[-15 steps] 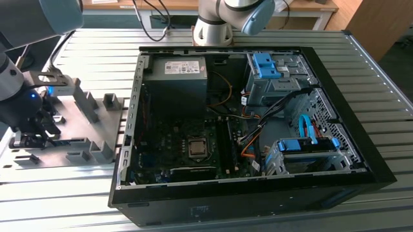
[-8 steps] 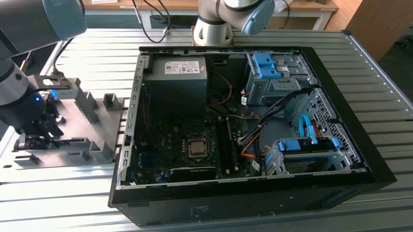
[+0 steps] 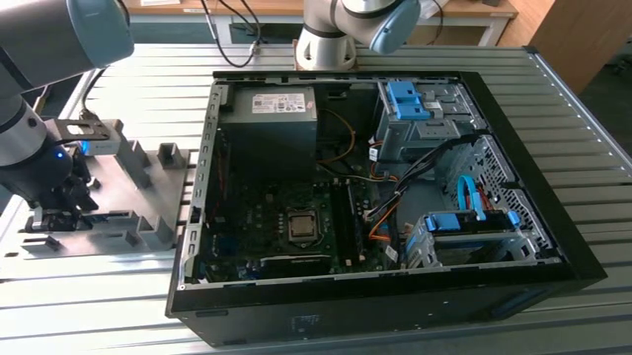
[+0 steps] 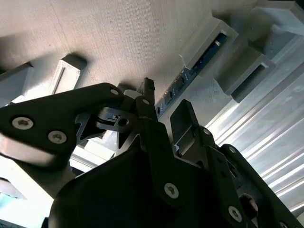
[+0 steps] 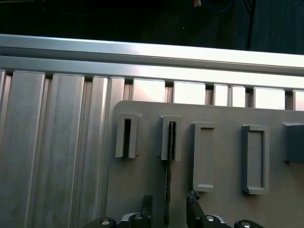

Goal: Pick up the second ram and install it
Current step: 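Pick up the second ram and move it above second insertion slot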

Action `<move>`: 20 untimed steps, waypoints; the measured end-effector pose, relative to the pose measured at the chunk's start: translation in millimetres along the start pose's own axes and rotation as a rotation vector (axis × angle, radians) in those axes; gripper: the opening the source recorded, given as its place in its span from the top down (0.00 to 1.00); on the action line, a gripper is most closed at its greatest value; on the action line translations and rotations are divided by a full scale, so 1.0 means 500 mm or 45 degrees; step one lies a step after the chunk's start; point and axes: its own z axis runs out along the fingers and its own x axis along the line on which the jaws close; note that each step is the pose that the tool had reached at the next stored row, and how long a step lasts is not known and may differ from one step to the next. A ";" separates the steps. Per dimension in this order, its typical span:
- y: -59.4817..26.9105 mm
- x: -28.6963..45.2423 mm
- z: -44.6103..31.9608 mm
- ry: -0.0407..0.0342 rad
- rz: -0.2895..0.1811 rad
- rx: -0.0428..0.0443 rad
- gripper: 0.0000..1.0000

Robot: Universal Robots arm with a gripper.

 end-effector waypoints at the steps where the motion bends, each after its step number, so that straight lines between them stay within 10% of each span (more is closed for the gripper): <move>1: 0.000 0.000 0.000 0.0001 0.000 0.000 0.59; 20: 0.000 0.000 0.000 -0.0006 0.000 0.000 0.86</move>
